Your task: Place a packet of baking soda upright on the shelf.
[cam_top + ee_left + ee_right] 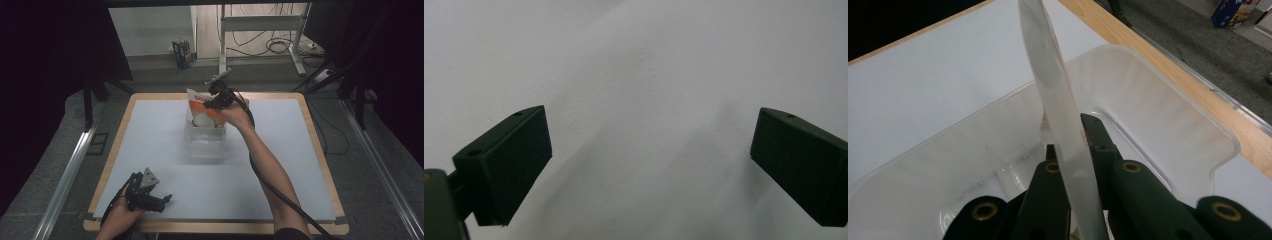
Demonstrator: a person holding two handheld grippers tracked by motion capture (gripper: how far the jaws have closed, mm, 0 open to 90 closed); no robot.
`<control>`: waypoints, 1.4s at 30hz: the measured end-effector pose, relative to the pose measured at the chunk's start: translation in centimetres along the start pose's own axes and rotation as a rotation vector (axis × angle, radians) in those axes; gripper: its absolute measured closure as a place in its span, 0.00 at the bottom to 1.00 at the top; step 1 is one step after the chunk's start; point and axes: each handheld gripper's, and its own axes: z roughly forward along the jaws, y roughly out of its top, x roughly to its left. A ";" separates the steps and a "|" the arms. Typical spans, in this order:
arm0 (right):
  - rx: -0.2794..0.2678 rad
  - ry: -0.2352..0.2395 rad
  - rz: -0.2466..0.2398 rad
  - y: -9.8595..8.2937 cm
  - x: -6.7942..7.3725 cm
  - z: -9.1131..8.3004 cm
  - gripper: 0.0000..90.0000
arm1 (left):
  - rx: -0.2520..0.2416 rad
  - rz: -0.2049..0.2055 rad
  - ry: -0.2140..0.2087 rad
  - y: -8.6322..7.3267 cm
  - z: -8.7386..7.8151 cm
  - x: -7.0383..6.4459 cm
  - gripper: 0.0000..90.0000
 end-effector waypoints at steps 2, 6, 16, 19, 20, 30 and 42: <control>-0.013 -0.003 -0.002 0.0 0.0 -0.1 0.93 | -0.002 -0.001 -0.001 0.0 0.0 0.0 0.03; -0.039 -0.018 -0.005 0.1 0.0 -0.5 0.83 | -0.001 0.001 0.000 0.0 0.0 0.0 0.03; -0.079 -0.058 -0.043 0.2 0.5 -1.6 0.52 | 0.000 0.002 0.000 0.0 0.0 0.0 0.03; -0.089 -0.062 -0.044 0.2 0.5 -1.9 0.46 | -0.002 -0.005 -0.002 0.0 0.0 0.0 0.03; -0.092 -0.063 -0.050 0.2 0.5 -2.0 0.44 | -0.002 -0.006 -0.003 0.0 0.0 0.0 0.03; -0.092 -0.069 -0.071 0.0 1.0 -2.6 0.33 | -0.002 -0.009 -0.007 0.0 0.0 0.1 0.03; -0.105 -0.057 -0.080 -0.9 1.0 -3.4 0.21 | -0.001 -0.009 -0.008 0.0 0.0 0.1 0.04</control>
